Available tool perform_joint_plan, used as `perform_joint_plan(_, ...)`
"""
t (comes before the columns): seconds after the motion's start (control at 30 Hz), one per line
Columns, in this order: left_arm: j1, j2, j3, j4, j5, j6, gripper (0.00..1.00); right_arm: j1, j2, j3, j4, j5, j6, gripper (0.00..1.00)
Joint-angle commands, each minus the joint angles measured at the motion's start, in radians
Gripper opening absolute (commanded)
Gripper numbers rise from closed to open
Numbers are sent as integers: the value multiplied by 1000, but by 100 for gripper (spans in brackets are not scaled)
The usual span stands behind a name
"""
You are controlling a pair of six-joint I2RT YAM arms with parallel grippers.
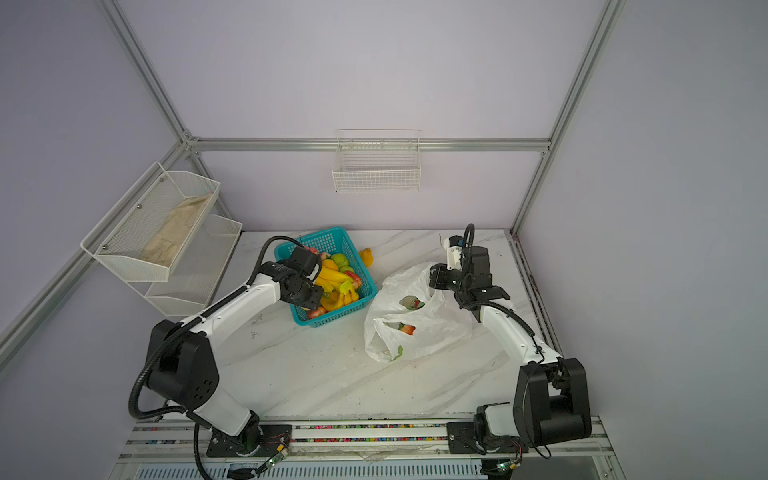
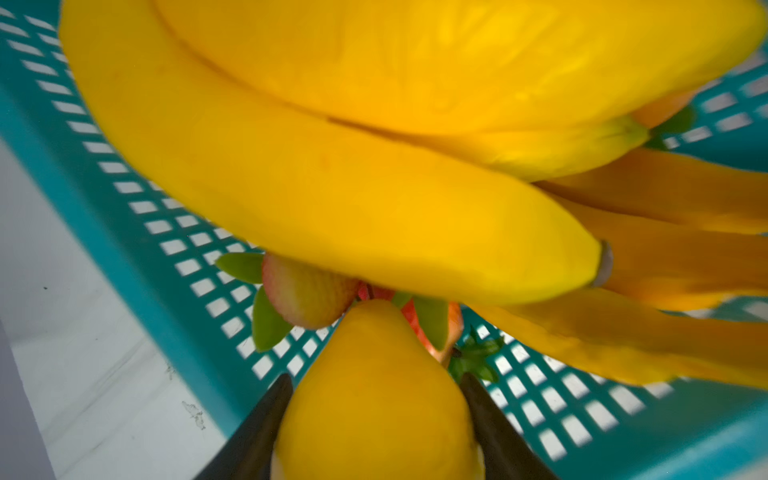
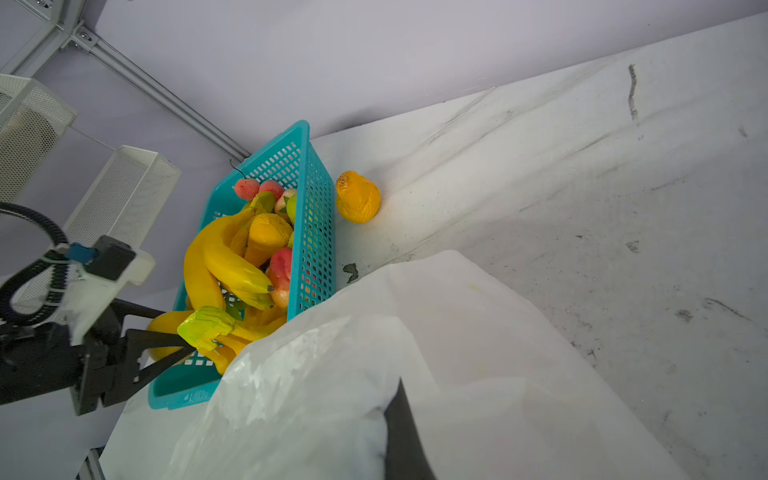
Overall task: Place the fake fruits into the plastic bag and tie a complex knot
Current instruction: 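Grasp the leafy yellow pear in the basket with the left gripper, then carry the yellow pear with the left gripper into the open bag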
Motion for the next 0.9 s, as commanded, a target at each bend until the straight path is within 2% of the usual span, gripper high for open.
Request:
perform_joint_plan(0.0,-21,-152,7,56,88,-29,43,-2,2,10,10,-3,-1,0)
perform_joint_plan(0.13,-78,-313,-118,212,342,-16,43,-1,9,17,12,-8,5,0)
perform_joint_plan(0.2,-110,-354,-158,264,400,-39,43,-1,9,19,12,-9,6,0)
perform_joint_plan(0.27,-137,-379,-179,282,386,-57,43,-2,8,22,7,-8,6,0)
perform_joint_plan(0.47,-146,-393,-210,282,212,-110,43,-2,-1,21,-2,-3,2,0)
perform_joint_plan(0.67,-146,-404,-238,342,286,-109,43,-1,-16,7,-9,7,2,0)
perform_joint_plan(0.77,-153,-417,-253,374,386,-82,42,-1,-18,4,-10,9,11,0)
perform_joint_plan(0.87,-207,-435,-272,407,470,-13,42,-1,-24,4,-5,11,18,0)
